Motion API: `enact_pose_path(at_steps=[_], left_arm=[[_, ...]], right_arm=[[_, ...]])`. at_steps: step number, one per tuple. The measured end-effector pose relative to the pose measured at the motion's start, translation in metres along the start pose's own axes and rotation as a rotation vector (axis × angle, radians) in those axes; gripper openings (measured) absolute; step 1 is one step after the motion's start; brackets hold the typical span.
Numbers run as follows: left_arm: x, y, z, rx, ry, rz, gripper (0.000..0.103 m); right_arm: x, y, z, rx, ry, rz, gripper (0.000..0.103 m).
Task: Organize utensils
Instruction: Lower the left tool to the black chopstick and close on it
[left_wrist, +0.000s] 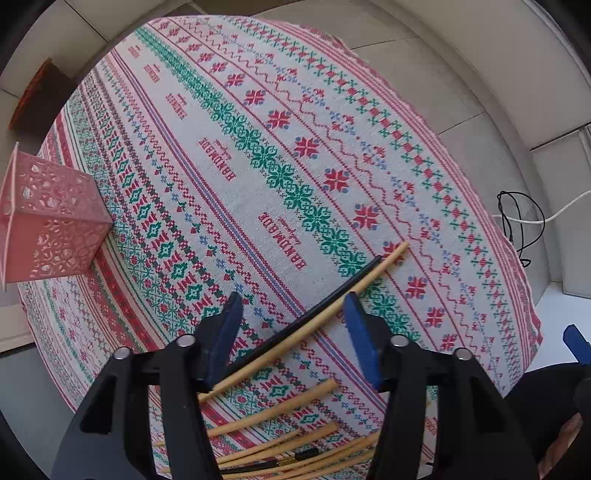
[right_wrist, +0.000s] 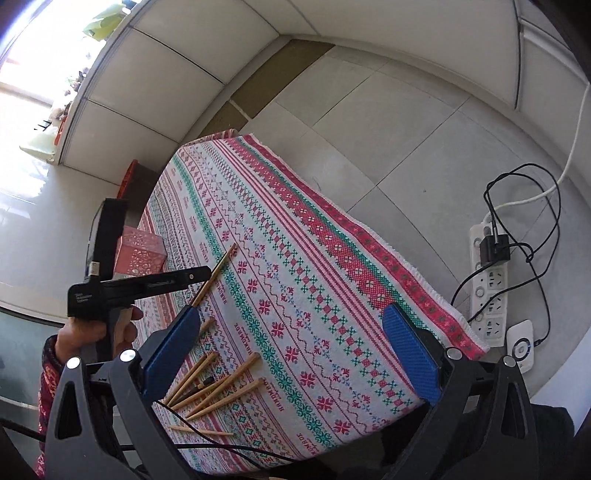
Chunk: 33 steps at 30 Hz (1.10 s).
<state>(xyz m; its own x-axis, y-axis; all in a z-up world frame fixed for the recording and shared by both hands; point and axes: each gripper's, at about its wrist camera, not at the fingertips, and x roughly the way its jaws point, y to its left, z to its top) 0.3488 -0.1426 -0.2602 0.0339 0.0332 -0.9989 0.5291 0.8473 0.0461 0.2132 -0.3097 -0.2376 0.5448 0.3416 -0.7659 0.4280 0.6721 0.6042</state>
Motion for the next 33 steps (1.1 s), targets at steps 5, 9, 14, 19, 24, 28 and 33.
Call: enact_pose_path(at_steps=[5, 9, 14, 19, 24, 28, 33], left_arm=[[0.004, 0.015, 0.003, -0.005, -0.015, -0.04, 0.05], [0.013, 0.017, 0.008, 0.064, 0.001, -0.054, 0.05], [0.022, -0.004, -0.002, 0.207, -0.029, 0.042, 0.05], [0.023, -0.003, 0.005, 0.221, -0.034, -0.014, 0.028], [0.016, 0.012, 0.006, 0.222, -0.084, -0.033, 0.008], [-0.007, 0.049, -0.018, 0.182, -0.196, -0.001, 0.005], [-0.076, 0.092, -0.072, 0.103, -0.41, -0.018, 0.004]], right_arm=[[0.011, 0.013, -0.006, -0.055, 0.022, -0.018, 0.096], [0.016, 0.014, -0.006, -0.058, 0.034, -0.019, 0.096], [0.018, 0.015, -0.005, -0.053, 0.038, -0.029, 0.096], [0.02, 0.016, -0.006, -0.048, 0.04, -0.046, 0.096], [0.022, 0.012, -0.005, 0.003, 0.039, -0.065, 0.096], [0.03, 0.017, -0.009, 0.008, 0.07, -0.067, 0.096], [0.067, 0.038, -0.032, 0.111, 0.245, 0.031, 0.093]])
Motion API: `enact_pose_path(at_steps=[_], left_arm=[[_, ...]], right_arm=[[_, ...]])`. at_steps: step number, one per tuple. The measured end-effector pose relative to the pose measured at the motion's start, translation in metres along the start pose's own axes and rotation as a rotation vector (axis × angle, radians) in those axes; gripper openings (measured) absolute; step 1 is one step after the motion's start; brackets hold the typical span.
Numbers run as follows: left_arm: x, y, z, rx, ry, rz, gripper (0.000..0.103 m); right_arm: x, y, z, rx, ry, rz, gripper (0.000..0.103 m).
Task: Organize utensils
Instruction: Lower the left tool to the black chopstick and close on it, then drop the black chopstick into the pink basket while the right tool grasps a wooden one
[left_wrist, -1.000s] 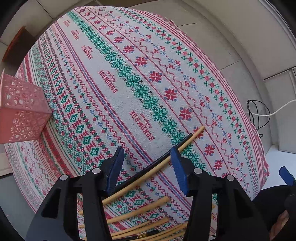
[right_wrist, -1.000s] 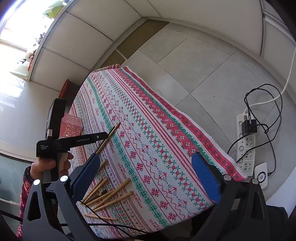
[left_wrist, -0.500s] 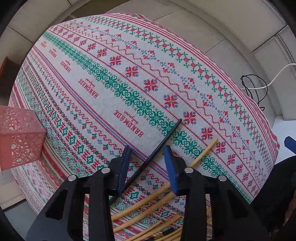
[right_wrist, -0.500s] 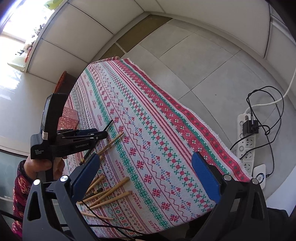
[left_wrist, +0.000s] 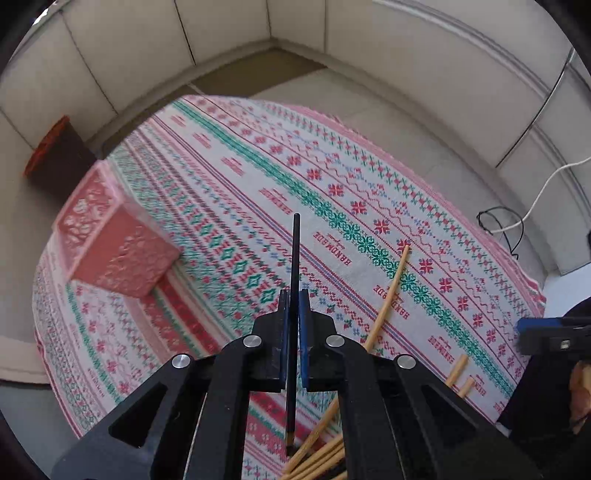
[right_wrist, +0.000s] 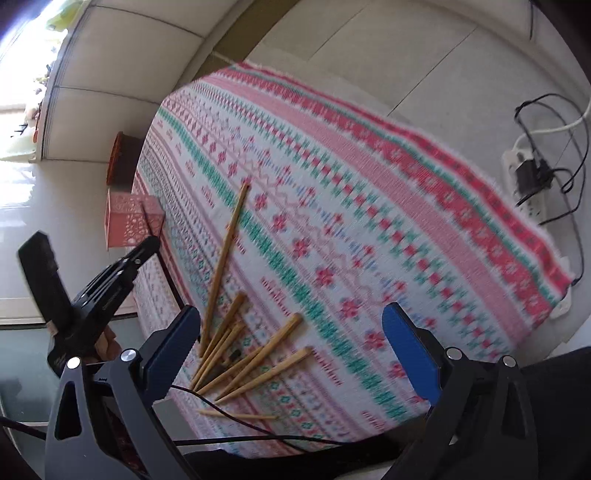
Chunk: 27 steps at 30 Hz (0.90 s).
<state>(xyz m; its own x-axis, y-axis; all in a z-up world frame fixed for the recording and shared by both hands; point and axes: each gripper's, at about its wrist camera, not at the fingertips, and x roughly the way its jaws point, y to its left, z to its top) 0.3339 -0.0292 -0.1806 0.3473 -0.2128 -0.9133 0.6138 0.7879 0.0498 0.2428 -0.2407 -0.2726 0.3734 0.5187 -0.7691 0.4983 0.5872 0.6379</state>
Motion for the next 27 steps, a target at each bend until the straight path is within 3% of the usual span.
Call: enact_pose_path(at_steps=[2, 4, 6, 8, 12, 14, 17, 18, 19, 20, 22, 27], left_arm=[[-0.041, 0.008, -0.015, -0.024, -0.09, 0.007, 0.004], [-0.079, 0.014, -0.033, -0.067, -0.175, 0.003, 0.004], [-0.11, 0.015, -0.051, -0.108, -0.249, 0.007, 0.004], [-0.131, 0.016, -0.062, -0.139, -0.312, 0.021, 0.004], [-0.16, 0.013, -0.078, -0.174, -0.398, 0.04, 0.004], [-0.169, 0.017, -0.083, -0.185, -0.427, 0.05, 0.004], [-0.181, 0.022, -0.092, -0.211, -0.455, 0.061, 0.004], [-0.184, 0.025, -0.094, -0.224, -0.466, 0.065, 0.004], [-0.188, 0.026, -0.096, -0.237, -0.474, 0.067, 0.004], [-0.189, 0.027, -0.099, -0.248, -0.48, 0.071, 0.004], [-0.189, 0.033, -0.102, -0.274, -0.484, 0.081, 0.004], [-0.19, 0.042, -0.11, -0.331, -0.477, 0.083, 0.004]], right_arm=[[0.015, 0.024, -0.004, -0.044, 0.03, 0.003, 0.087], [0.022, 0.046, 0.003, -0.084, -0.008, -0.027, 0.084], [0.03, 0.052, 0.018, -0.039, -0.035, -0.069, 0.078], [0.042, 0.055, 0.035, 0.028, -0.03, -0.103, 0.076], [0.065, 0.078, 0.059, 0.024, -0.037, -0.269, 0.059], [0.078, 0.083, 0.065, 0.048, -0.015, -0.31, 0.057], [0.094, 0.104, 0.067, 0.018, -0.009, -0.353, 0.039], [0.097, 0.111, 0.065, 0.006, -0.041, -0.377, 0.022], [0.103, 0.115, 0.065, -0.002, -0.037, -0.4, 0.021], [0.104, 0.12, 0.063, 0.0, -0.058, -0.414, 0.011], [0.107, 0.124, 0.061, -0.003, -0.058, -0.387, 0.01], [0.098, 0.132, 0.053, -0.02, -0.091, -0.218, 0.008]])
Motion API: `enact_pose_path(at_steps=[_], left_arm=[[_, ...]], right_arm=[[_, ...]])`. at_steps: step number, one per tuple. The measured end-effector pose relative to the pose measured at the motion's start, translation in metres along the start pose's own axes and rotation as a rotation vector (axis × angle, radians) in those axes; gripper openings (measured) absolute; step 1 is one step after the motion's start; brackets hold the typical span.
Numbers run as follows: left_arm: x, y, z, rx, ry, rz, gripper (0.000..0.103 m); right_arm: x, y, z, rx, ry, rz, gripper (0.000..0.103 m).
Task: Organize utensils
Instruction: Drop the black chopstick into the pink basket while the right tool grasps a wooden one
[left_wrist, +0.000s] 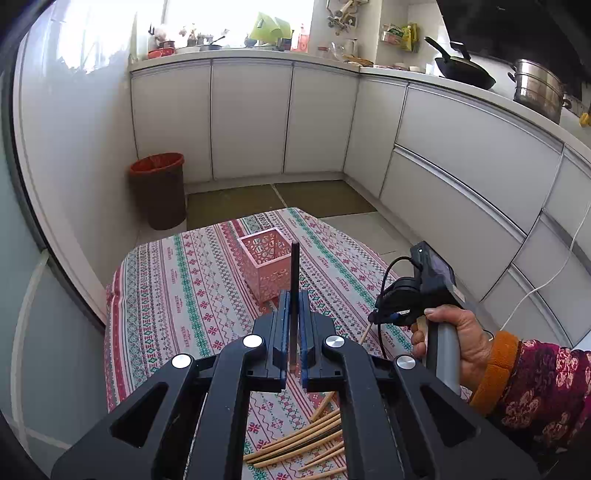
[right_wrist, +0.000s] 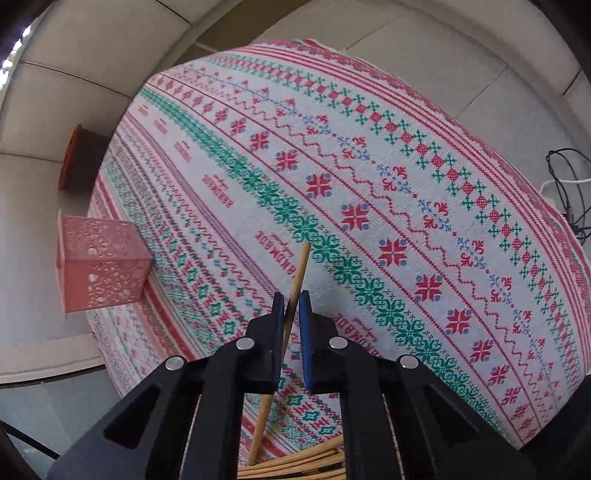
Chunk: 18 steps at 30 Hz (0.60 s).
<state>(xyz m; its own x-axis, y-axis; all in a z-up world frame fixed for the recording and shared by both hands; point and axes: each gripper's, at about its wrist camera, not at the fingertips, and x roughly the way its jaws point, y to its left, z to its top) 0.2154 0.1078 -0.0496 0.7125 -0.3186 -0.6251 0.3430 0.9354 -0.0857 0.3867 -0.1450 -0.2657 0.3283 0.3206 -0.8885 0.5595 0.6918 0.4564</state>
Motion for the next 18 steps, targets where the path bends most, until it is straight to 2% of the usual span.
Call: enact_pose_path(at_steps=[7, 10, 12, 18], left_arm=[[-0.006, 0.006, 0.015, -0.089, -0.019, -0.007, 0.004], [-0.01, 0.003, 0.026, -0.103, -0.03, -0.011, 0.004], [-0.01, 0.002, 0.034, -0.111, -0.046, -0.011, 0.004], [-0.001, -0.001, 0.073, -0.13, -0.077, 0.014, 0.004]], right_arm=[[-0.099, 0.053, -0.031, -0.269, -0.184, 0.108, 0.006], [-0.147, 0.068, -0.042, -0.388, -0.262, 0.138, 0.006], [-0.184, 0.062, -0.051, -0.44, -0.306, 0.158, 0.006], [-0.255, 0.094, -0.016, -0.484, -0.405, 0.271, 0.006]])
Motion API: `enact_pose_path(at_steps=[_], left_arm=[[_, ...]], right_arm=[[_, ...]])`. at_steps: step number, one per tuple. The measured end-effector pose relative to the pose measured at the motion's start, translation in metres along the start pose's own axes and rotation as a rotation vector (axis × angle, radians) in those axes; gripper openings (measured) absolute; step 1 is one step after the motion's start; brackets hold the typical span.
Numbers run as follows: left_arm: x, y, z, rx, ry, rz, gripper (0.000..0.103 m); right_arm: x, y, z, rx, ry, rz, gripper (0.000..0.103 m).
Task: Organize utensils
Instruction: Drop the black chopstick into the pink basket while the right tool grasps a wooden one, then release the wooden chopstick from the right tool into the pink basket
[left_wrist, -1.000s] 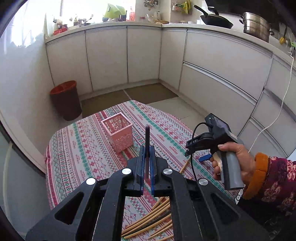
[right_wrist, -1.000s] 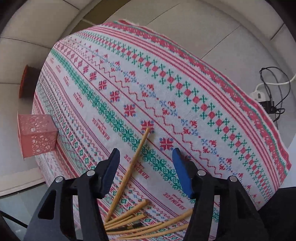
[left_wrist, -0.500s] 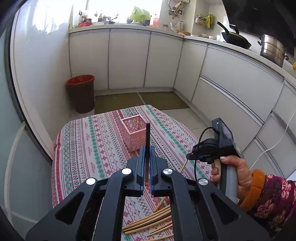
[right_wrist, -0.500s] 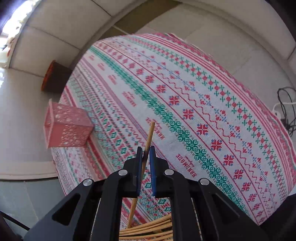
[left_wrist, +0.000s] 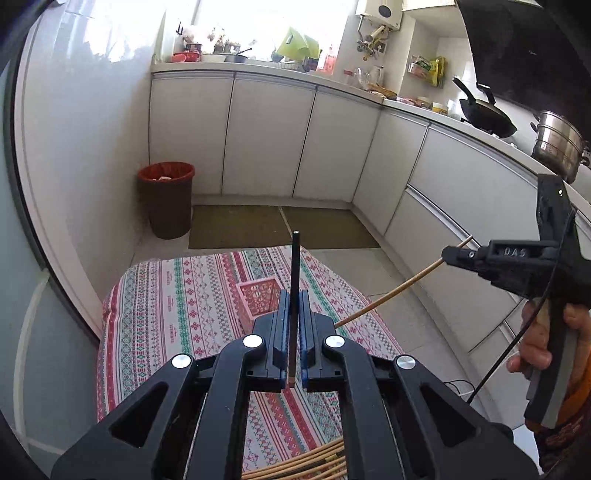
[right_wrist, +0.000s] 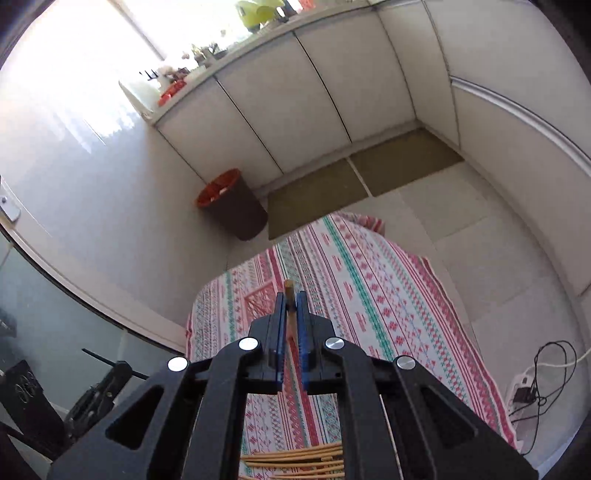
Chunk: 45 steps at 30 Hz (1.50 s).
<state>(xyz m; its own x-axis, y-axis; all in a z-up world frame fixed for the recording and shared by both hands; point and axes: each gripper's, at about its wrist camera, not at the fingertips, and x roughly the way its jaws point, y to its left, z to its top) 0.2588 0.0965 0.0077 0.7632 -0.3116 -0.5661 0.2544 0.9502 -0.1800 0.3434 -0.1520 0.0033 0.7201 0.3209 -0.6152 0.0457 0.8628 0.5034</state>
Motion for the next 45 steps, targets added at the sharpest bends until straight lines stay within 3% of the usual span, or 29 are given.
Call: enact_pose_path(at_steps=[4, 9, 19, 22, 24, 27, 31, 35, 41, 45], left_arm=[[0.016, 0.005, 0.029, -0.031, -0.041, 0.03, 0.004], [0.05, 0.016, 0.052, -0.074, -0.037, 0.051, 0.004], [0.136, 0.047, 0.047, -0.141, 0.073, 0.098, 0.005], [0.142, 0.057, 0.043, -0.176, 0.093, 0.096, 0.023], [0.136, 0.062, 0.042, -0.194, 0.069, 0.11, 0.033], [0.126, 0.064, 0.045, -0.214, 0.047, 0.118, 0.044], [0.107, 0.064, 0.046, -0.228, 0.017, 0.123, 0.048], [0.09, 0.059, 0.041, -0.24, 0.01, 0.124, 0.055], [0.07, 0.05, 0.015, -0.264, 0.057, 0.111, 0.065], [0.059, 0.037, -0.005, -0.25, 0.108, 0.106, 0.085]], right_arm=[[0.0, 0.021, 0.045, -0.026, -0.051, 0.057, 0.006], [0.041, 0.038, 0.078, -0.054, -0.006, 0.072, 0.006], [0.152, 0.053, 0.08, -0.14, 0.108, 0.026, 0.006], [0.168, 0.053, 0.079, -0.138, 0.141, 0.031, 0.012], [0.167, 0.05, 0.078, -0.123, 0.127, 0.038, 0.029], [0.159, 0.043, 0.075, -0.111, 0.102, 0.024, 0.036], [0.146, 0.037, 0.071, -0.108, 0.078, -0.001, 0.039], [0.124, 0.033, 0.061, -0.115, 0.03, -0.041, 0.052], [0.088, 0.015, 0.026, -0.11, -0.005, -0.109, 0.072], [0.061, -0.001, -0.006, -0.102, -0.019, -0.14, 0.086]])
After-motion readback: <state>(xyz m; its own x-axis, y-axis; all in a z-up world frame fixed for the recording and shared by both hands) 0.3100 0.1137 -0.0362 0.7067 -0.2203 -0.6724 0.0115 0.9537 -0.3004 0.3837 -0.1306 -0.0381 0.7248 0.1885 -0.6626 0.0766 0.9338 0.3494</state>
